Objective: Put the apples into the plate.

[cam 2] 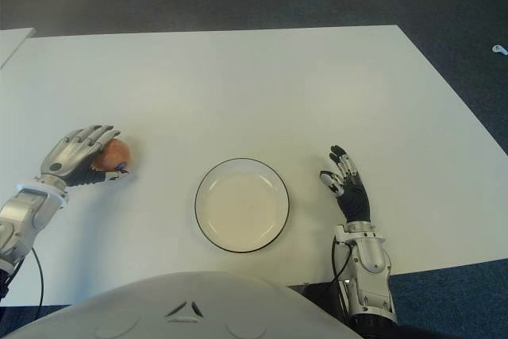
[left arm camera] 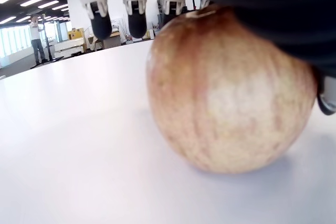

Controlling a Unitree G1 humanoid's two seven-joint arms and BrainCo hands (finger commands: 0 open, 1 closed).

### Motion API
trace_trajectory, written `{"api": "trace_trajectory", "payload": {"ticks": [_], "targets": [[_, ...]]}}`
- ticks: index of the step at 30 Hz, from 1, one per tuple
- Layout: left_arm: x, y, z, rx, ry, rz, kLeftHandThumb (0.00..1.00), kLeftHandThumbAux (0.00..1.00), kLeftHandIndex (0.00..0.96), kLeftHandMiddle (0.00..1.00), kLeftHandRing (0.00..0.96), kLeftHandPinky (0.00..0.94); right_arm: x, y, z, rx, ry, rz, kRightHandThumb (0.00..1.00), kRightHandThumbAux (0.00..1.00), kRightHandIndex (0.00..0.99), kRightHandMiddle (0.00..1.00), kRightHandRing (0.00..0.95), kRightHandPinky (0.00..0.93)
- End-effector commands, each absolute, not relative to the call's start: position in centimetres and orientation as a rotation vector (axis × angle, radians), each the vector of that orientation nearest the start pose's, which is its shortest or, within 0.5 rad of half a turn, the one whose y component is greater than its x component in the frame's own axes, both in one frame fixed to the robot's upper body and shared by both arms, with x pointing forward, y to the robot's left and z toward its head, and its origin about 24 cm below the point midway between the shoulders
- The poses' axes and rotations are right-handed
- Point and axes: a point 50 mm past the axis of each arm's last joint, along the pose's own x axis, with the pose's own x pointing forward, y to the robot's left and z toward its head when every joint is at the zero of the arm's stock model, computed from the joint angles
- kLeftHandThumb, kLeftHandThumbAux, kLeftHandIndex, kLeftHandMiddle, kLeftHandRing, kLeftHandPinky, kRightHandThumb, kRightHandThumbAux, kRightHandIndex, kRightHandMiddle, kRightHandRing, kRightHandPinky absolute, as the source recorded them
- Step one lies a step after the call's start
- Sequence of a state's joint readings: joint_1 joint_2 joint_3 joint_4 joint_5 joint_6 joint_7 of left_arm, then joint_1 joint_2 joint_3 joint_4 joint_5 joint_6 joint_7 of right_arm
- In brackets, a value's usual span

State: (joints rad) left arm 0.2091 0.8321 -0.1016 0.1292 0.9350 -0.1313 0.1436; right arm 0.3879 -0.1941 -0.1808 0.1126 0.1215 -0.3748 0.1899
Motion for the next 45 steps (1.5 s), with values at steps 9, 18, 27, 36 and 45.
{"api": "trace_trajectory", "payload": {"ticks": [9, 18, 27, 36, 45], "targets": [[19.7, 31.6, 0.4, 1.757, 0.209, -0.253, 0.287, 0.374, 0.063, 0.004, 0.001, 0.056, 14.3, -25.0, -2.3, -0.124, 0.184, -0.077, 0.080, 0.472, 0.000, 0.000, 0.000, 0.000], [20.0, 32.0, -0.5, 1.774, 0.221, -0.190, 0.329, 0.445, 0.051, 0.000, 0.000, 0.058, 14.4, -25.3, -2.3, -0.128, 0.154, -0.073, 0.066, 0.456, 0.000, 0.000, 0.000, 0.000], [20.3, 32.2, -1.5, 1.799, 0.221, -0.146, 0.365, 0.514, 0.034, 0.000, 0.000, 0.072, 14.5, -25.8, -2.2, -0.140, 0.145, -0.064, 0.056, 0.453, 0.000, 0.000, 0.000, 0.000], [20.2, 31.6, -2.2, 1.795, 0.230, -0.147, 0.384, 0.506, 0.056, 0.043, 0.041, 0.123, 14.6, -26.0, -2.0, -0.115, 0.127, -0.069, 0.062, 0.452, 0.000, 0.000, 0.000, 0.000], [20.1, 31.8, -4.0, 1.781, 0.282, -0.139, 0.515, 0.541, 0.351, 0.463, 0.429, 0.413, 14.6, -26.2, -1.7, -0.122, 0.119, -0.047, 0.047, 0.457, 0.000, 0.000, 0.000, 0.000]]}}
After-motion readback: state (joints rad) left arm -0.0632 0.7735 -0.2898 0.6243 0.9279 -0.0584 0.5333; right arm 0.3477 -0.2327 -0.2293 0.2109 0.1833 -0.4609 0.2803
